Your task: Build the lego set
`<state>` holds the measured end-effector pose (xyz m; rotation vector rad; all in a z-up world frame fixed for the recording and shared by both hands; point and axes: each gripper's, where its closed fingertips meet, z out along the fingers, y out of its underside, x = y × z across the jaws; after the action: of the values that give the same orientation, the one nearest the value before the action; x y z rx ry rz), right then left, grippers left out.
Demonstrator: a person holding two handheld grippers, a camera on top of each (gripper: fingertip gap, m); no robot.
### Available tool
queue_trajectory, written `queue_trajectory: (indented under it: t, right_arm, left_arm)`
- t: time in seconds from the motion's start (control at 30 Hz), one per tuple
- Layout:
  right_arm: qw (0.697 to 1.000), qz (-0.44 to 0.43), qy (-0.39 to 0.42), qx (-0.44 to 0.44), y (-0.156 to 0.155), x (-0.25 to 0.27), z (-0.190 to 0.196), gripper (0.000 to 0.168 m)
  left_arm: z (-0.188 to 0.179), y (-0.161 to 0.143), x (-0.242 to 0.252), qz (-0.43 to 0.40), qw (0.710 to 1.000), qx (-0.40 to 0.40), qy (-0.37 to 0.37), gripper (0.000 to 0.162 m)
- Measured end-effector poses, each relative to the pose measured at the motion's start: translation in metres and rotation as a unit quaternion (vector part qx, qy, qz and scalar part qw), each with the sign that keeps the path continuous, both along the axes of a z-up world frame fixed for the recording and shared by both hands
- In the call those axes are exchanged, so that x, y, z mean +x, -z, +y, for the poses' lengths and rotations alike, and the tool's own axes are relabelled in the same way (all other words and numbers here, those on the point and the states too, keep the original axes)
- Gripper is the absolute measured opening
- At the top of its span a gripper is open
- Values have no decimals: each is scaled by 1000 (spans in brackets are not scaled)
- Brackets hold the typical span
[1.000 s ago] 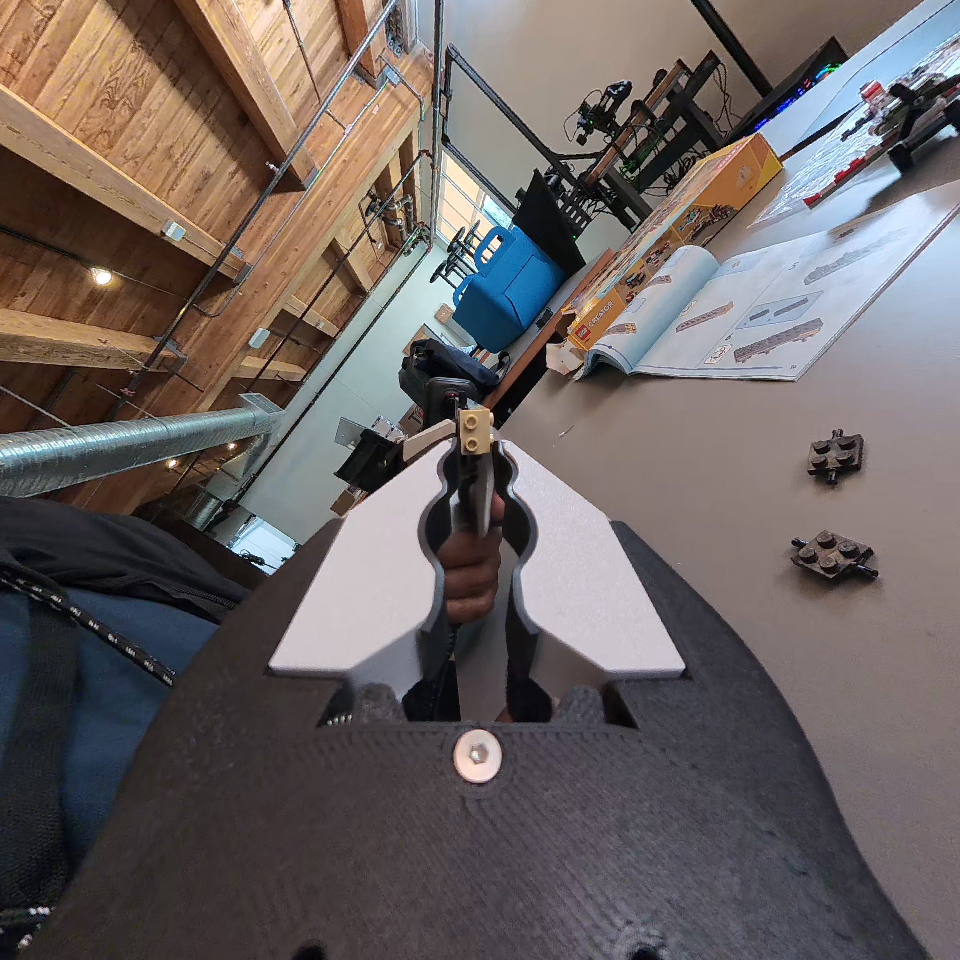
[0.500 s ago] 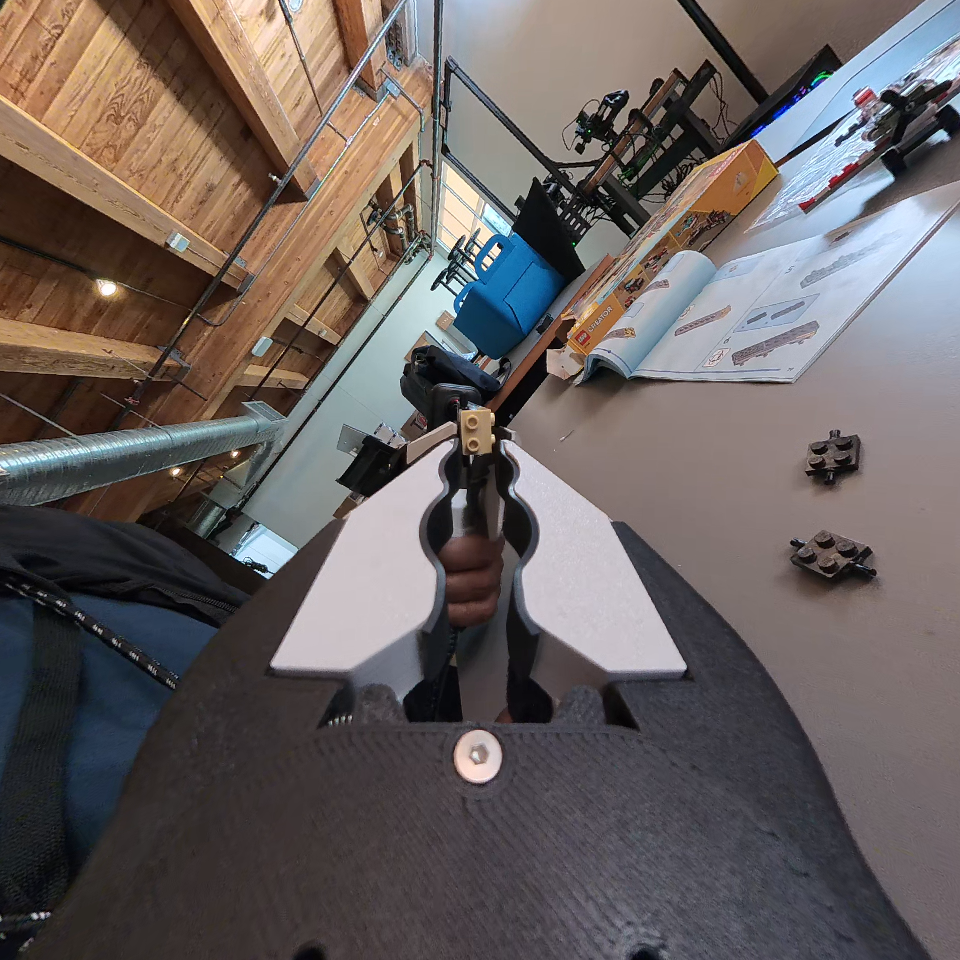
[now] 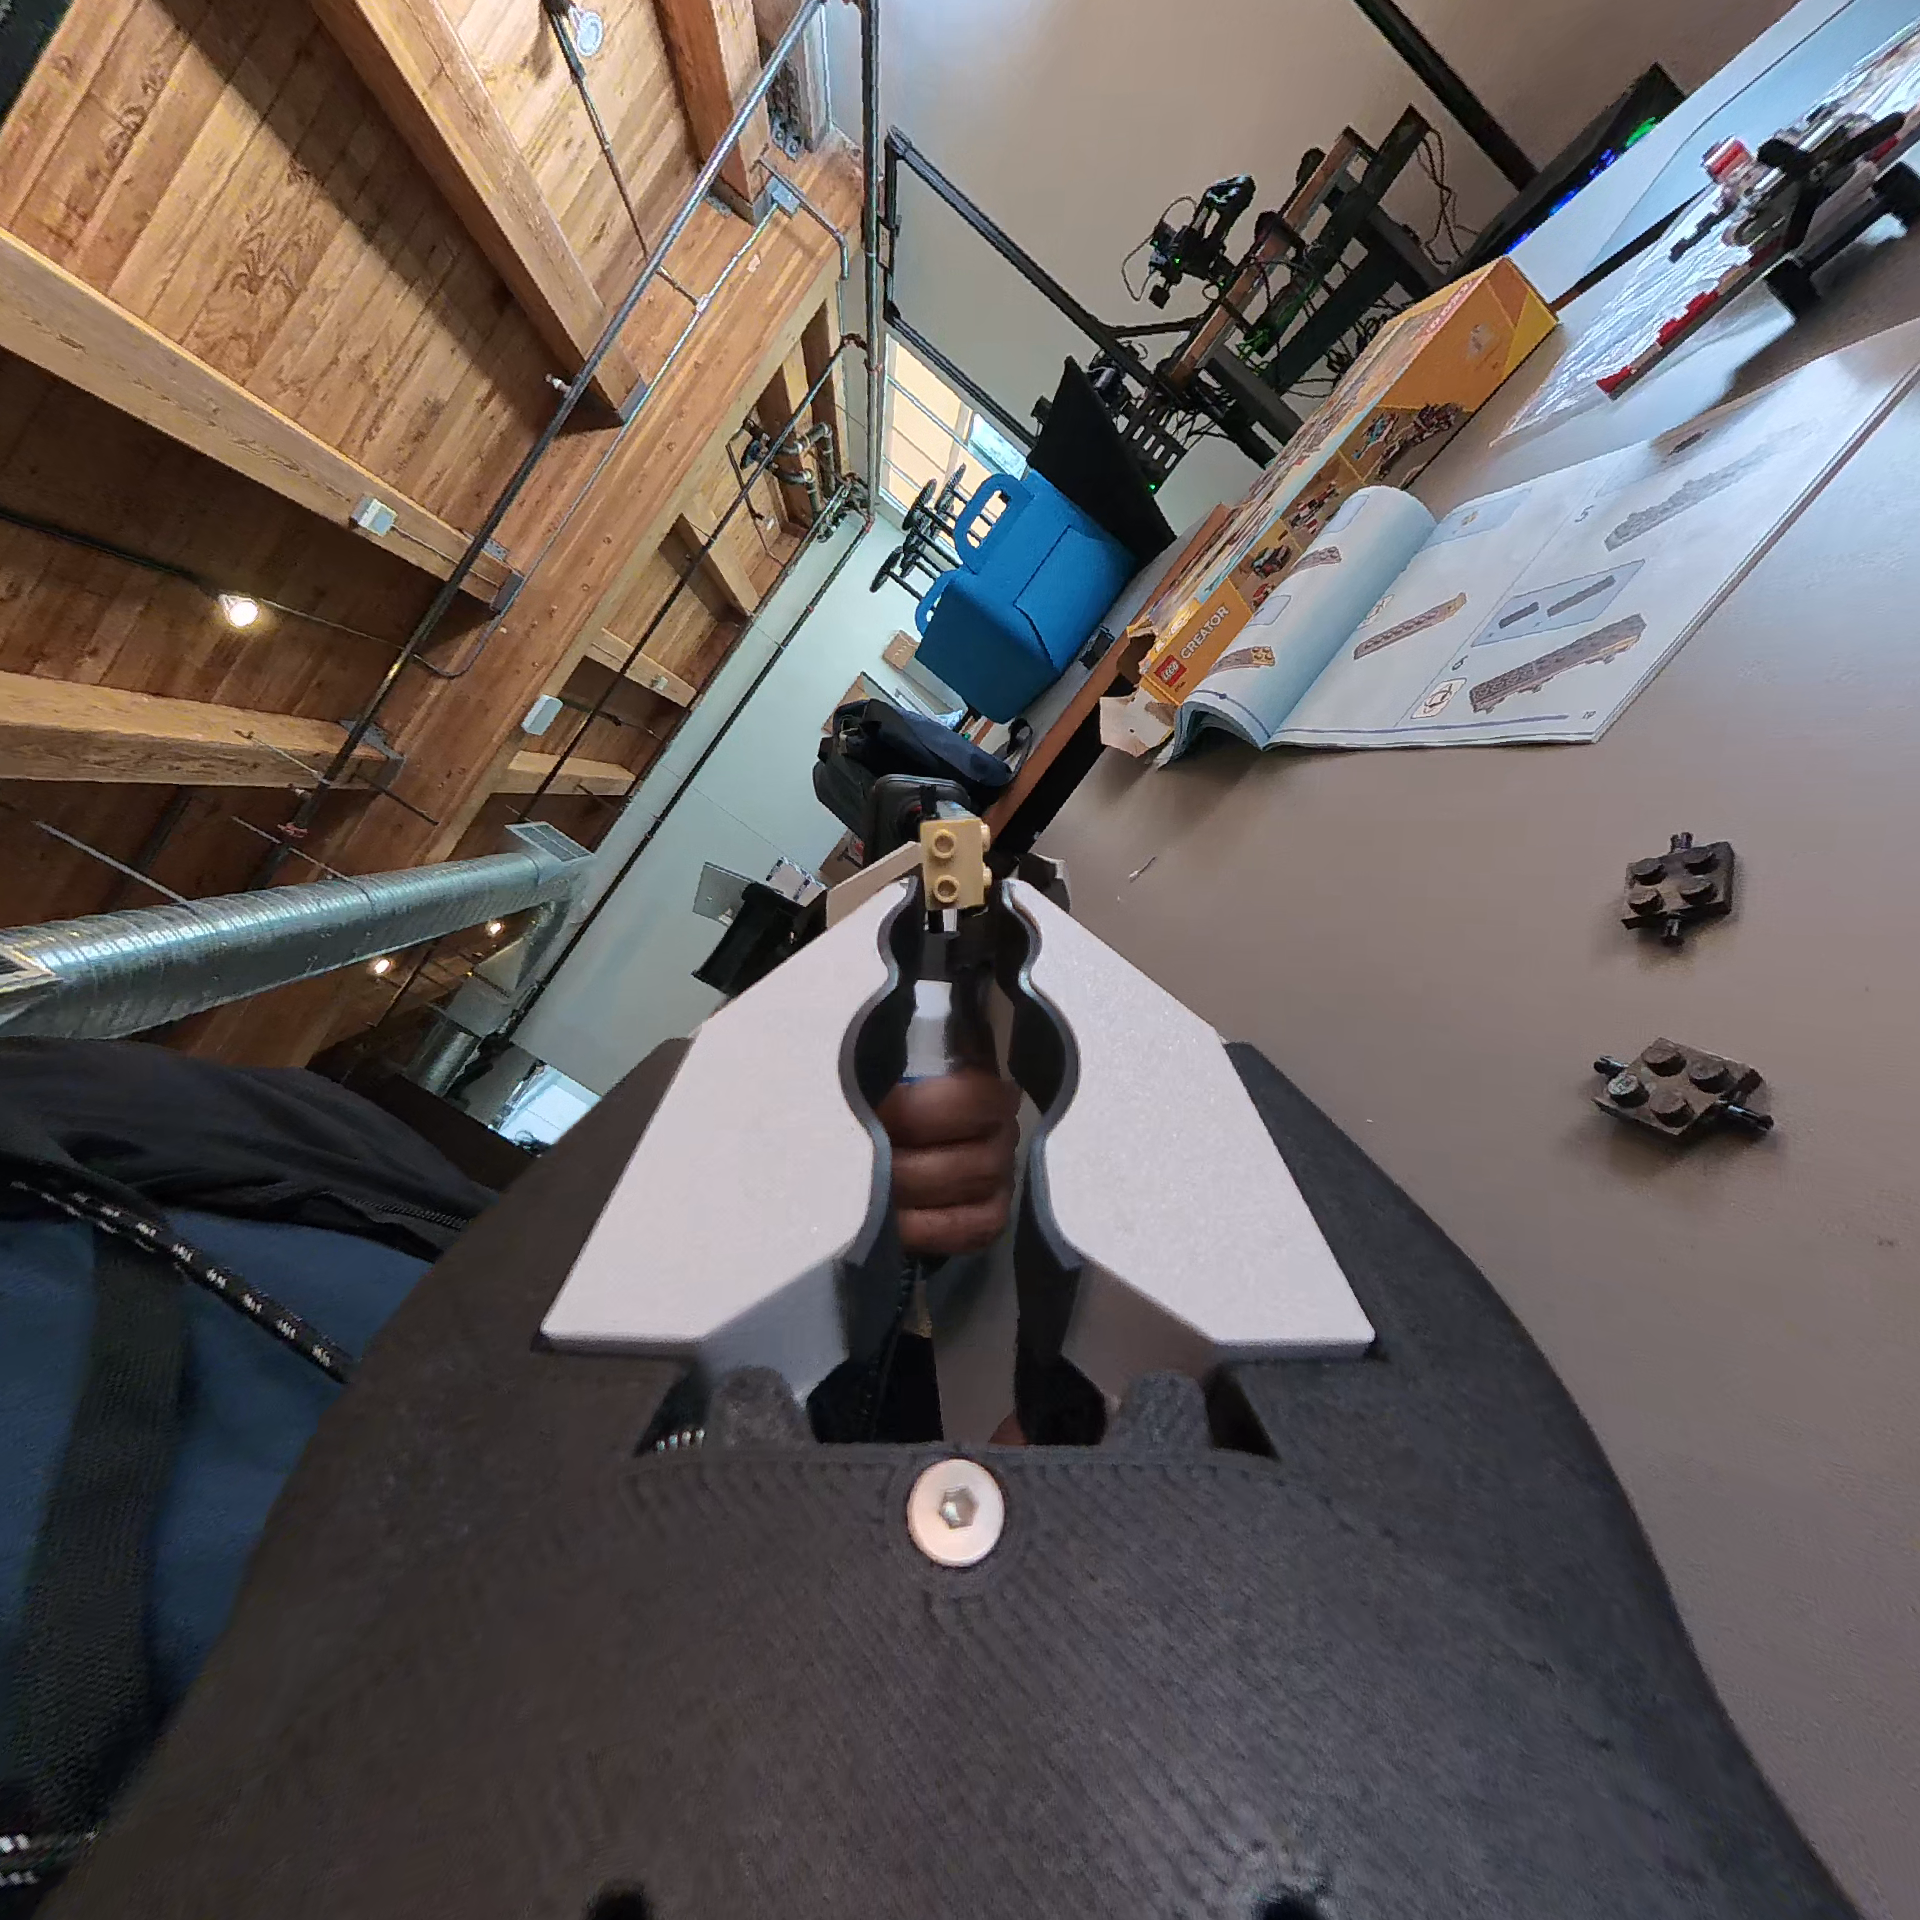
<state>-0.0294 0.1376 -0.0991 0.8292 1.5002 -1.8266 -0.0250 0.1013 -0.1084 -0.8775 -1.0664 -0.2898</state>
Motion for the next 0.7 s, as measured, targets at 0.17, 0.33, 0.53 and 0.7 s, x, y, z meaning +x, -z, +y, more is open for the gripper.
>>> queue_trajectory:
  t: [0.17,0.33,0.53,0.7]
  right_arm:
    - [1000,-16,2,-9,1,-2,1,11]
    - [1000,-25,4,-16,1,-4,2,12]
    - [999,-26,5,-17,1,-5,3,12]
    - [999,-30,7,-20,1,-6,4,12]
  left_arm:
    - [1,4,0,-10,1000,-3,4,31]
    - [3,6,-1,-15,1000,-8,6,32]
    - [1,8,-2,-16,1000,-19,2,34]
    - [-6,8,-4,-12,999,-32,-10,35]
